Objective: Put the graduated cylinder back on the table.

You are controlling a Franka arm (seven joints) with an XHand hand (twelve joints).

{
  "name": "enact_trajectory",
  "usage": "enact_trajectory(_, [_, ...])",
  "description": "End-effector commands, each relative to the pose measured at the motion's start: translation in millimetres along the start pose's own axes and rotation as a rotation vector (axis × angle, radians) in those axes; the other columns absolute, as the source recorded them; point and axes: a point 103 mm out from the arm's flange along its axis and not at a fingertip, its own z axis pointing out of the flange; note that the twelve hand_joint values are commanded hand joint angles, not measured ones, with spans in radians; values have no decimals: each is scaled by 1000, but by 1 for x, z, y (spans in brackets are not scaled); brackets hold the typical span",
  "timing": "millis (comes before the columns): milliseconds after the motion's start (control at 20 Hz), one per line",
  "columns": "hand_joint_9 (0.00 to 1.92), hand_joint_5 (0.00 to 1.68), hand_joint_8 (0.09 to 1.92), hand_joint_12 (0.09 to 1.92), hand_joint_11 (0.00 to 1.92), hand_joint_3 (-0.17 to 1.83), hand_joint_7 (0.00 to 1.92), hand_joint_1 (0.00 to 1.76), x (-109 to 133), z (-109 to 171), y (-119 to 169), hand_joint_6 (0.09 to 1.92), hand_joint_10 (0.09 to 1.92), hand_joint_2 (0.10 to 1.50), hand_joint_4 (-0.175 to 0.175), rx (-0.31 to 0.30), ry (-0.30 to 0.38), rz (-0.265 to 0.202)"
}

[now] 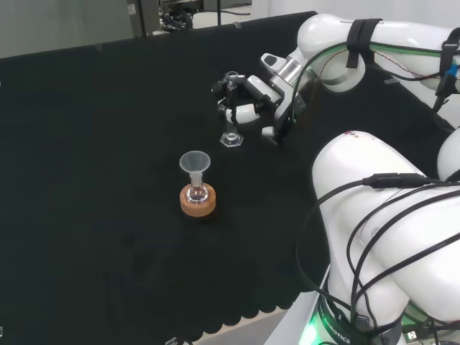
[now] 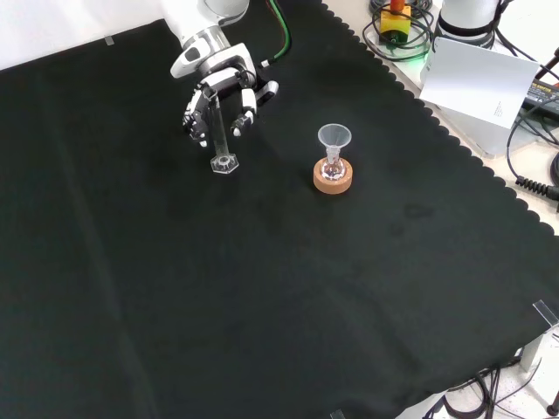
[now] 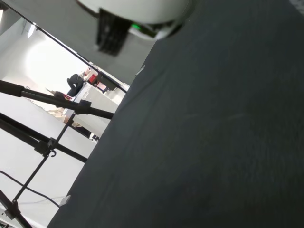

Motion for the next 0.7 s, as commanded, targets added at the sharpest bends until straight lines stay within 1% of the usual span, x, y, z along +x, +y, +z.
enact_trajectory(50, [699,404,705,1318,433,603,453,901,9,-15,0,604,517,591,-88,-5,-31,-3])
enact_trajectory(200, [560,360,715,1359,332,532,342,858,14,-25,-2,496,614,587,-89,-14,-47,-3])
enact_trajectory(350, [482,345,718,1388,266,492,286,838,23,-37,-4,418,664,589,-89,-21,-82,-6])
enact_trajectory(500, [435,333,719,1420,200,474,251,832,38,-52,-7,360,687,592,-91,-23,-159,-11])
enact_trajectory(700, [386,323,723,1446,138,459,214,823,69,-77,-14,293,711,596,-92,-32,-260,-21])
